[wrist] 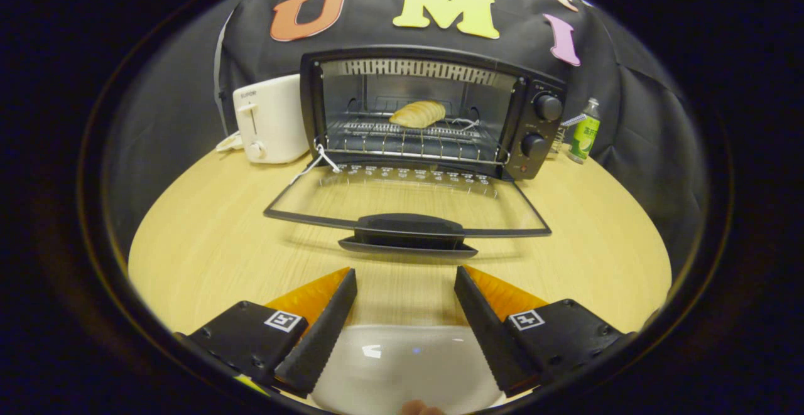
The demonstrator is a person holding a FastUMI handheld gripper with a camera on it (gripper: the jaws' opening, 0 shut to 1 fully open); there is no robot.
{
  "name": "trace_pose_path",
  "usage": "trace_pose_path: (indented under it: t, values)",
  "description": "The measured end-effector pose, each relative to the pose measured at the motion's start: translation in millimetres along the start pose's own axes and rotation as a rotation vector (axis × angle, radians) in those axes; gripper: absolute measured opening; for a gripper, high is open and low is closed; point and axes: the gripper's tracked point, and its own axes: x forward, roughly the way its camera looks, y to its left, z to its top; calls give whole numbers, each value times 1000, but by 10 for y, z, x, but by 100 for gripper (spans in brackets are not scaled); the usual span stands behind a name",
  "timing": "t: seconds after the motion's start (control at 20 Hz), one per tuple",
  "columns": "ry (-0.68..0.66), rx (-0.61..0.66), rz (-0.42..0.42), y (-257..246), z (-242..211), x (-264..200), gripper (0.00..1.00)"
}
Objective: Open the toaster oven, put the food inside, and close the toaster oven door.
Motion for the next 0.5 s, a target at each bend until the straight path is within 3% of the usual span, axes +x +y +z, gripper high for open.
trace_pose_path:
  t: [0.3, 0.5]
  values:
    - [15, 121, -6, 14, 17, 97, 100]
    - [43, 119, -26, 25, 21, 96, 100]
